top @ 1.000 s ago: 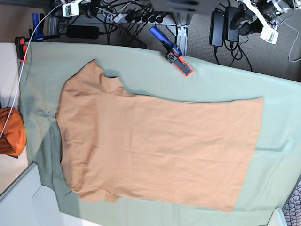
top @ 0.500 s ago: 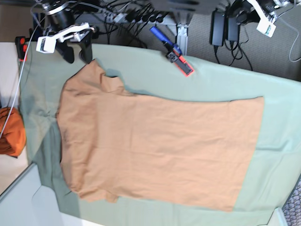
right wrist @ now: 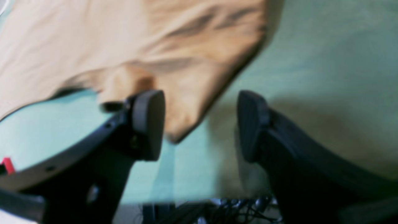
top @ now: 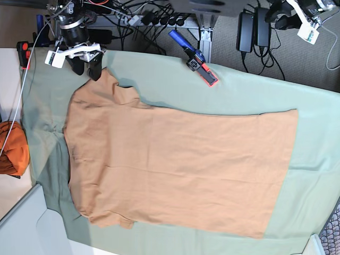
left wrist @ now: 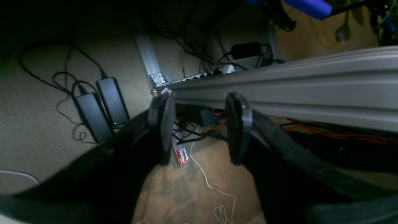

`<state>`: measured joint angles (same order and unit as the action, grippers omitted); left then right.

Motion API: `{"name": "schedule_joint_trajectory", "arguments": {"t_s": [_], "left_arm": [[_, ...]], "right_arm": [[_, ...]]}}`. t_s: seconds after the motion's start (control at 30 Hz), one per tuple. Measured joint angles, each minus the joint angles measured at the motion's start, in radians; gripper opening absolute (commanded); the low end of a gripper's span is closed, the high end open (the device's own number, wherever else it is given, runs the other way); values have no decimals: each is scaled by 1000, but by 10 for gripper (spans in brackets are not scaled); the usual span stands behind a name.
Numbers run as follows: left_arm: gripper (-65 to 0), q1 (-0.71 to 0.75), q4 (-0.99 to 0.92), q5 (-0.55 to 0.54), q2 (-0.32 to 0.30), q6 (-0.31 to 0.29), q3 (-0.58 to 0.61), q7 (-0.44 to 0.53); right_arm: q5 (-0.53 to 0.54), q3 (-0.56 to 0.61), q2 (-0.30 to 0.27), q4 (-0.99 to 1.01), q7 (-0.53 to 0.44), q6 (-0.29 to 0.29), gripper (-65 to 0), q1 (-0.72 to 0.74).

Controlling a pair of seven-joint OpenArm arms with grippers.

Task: Fold the T-shirt properly
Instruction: 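Move the right gripper to the tan shirt's shoulder edge and grasp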

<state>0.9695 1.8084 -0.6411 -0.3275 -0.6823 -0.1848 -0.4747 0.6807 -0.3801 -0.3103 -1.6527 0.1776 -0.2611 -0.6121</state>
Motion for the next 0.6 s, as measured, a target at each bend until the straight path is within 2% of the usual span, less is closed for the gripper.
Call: {"name": "schedule_joint_trajectory", "arguments": {"t_s": [0.07, 0.4, 0.6], "left_arm": [[-351, 0, 0, -11, 0, 0, -11, 0], [-350, 0, 1, -27, 0, 0, -20, 4], [-348, -4, 1, -130, 0, 0, -58, -21]], "right_arm": [[9, 0, 0, 37, 25, 0, -279, 31], [37, 47, 1, 51, 18, -8, -279, 47], [37, 102, 19, 50, 3, -15, -281, 58]]}}
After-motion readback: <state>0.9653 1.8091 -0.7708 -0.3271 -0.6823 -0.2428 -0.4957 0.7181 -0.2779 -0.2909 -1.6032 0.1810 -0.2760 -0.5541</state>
